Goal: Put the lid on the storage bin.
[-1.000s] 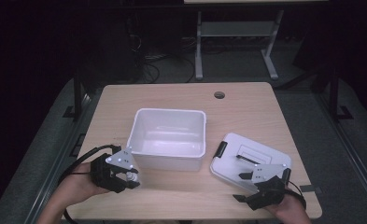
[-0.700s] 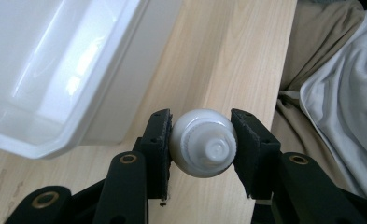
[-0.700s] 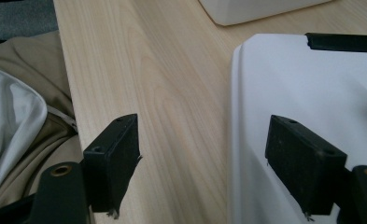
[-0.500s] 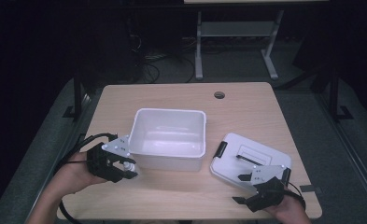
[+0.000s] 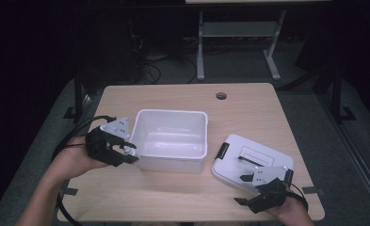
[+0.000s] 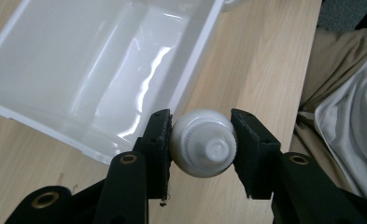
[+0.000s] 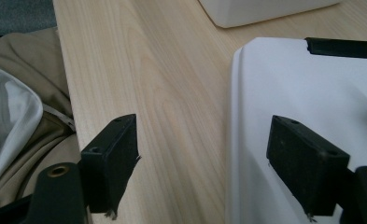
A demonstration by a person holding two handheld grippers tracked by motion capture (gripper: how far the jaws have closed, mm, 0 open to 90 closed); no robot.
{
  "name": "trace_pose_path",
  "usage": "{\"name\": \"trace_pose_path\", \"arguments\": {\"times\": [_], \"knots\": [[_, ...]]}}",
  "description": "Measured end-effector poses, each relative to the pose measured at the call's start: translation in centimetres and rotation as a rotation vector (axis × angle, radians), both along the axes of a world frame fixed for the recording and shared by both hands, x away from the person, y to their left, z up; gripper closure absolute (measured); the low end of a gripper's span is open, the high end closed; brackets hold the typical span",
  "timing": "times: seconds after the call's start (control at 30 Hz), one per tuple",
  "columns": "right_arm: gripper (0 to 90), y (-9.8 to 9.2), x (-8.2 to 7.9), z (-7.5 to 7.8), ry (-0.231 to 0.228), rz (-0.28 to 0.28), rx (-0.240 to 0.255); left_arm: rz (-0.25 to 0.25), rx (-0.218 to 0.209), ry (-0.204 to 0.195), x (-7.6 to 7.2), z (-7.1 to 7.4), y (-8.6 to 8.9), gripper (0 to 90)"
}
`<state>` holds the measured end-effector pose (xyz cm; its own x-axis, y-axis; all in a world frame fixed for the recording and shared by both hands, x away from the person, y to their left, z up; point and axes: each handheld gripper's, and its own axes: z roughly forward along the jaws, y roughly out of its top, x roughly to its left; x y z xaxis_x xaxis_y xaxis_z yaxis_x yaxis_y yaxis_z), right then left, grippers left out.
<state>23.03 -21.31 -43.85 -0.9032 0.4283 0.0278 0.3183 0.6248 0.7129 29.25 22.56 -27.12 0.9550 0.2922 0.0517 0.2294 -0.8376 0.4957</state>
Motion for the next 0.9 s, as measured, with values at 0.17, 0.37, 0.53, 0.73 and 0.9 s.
{"name": "trace_pose_path", "arguments": {"times": [0.17, 0.37, 0.53, 0.73, 0.9], "knots": [[21.9, -0.1, 0.0, 0.2, -0.006, 0.0, 0.013, 0.018, 0.011, -0.006, 0.9, 0.5, -0.1, 60.0], [21.5, 0.0, 0.1, 0.3, -0.006, -0.002, 0.016, 0.033, 0.018, -0.01, 1.9, 0.8, -0.1, 60.0], [21.2, -0.1, 0.1, 0.3, -0.008, -0.002, 0.009, 0.05, 0.011, -0.01, 2.7, 0.7, -0.4, 60.0], [20.6, -0.2, 0.2, 0.6, -0.011, -0.012, 0.016, 0.068, 0.025, -0.002, 3.7, 0.4, -0.8, 60.0], [19.3, -0.3, 0.2, 0.5, -0.016, -0.016, 0.014, 0.077, 0.027, 0.004, 4.4, 0.2, -1.1, 60.0]]}}
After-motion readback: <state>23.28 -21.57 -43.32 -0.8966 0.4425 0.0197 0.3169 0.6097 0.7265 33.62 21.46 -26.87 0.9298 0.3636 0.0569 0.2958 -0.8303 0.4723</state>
